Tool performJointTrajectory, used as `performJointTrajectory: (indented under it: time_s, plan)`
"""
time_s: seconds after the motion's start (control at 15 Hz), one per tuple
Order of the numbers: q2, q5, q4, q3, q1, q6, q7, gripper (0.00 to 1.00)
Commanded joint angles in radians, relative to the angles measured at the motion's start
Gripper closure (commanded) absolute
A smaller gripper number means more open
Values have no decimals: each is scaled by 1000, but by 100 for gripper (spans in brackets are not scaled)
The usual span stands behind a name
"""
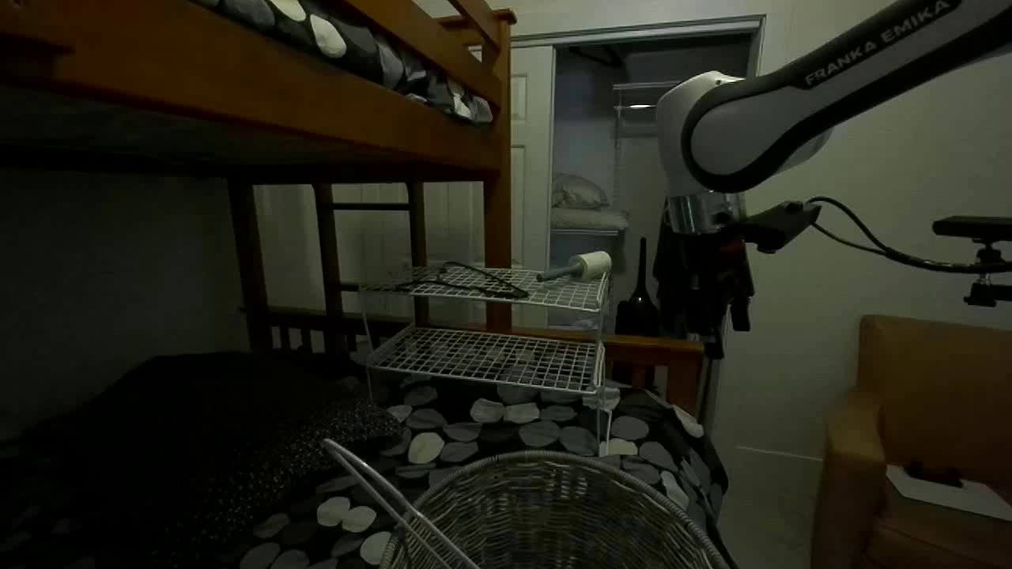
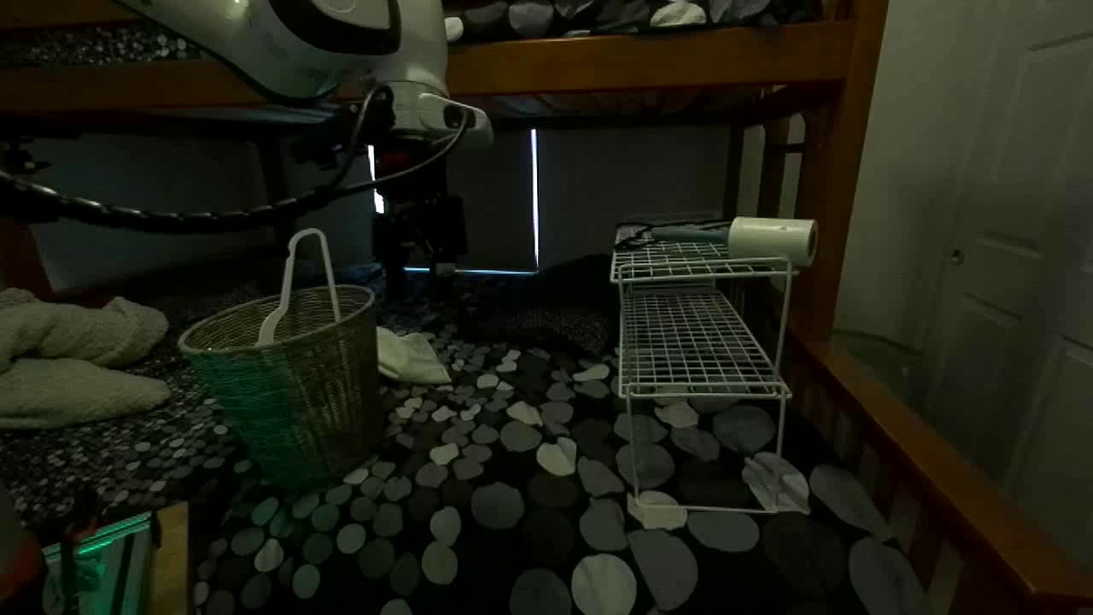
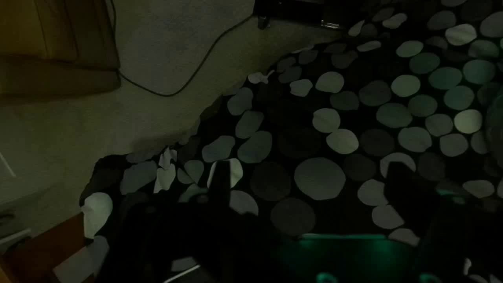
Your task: Take the hanger out of the basket
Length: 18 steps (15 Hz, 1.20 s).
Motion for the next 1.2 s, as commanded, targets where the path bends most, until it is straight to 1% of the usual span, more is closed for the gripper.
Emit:
performJointTrajectory:
  time_s: [0.0, 0.27, 0.33, 0.47, 0.67, 0.73, 0.93, 1.13]
  plan:
    - [1, -6, 2, -14, 17, -3, 6, 0]
    - [1, -6, 2, -14, 17, -3, 6, 0]
    - [-3, 28, -13, -11, 36, 12, 0, 0]
    - [-31, 122, -43, 5, 99, 14, -36, 0]
    - [-86, 246, -102, 61, 213, 33, -77, 0]
    - [-97, 264, -114, 84, 246, 58, -83, 0]
    - [-152, 339, -111, 136, 349, 83, -103, 0]
    - [-137, 376, -105, 194, 447, 87, -154, 0]
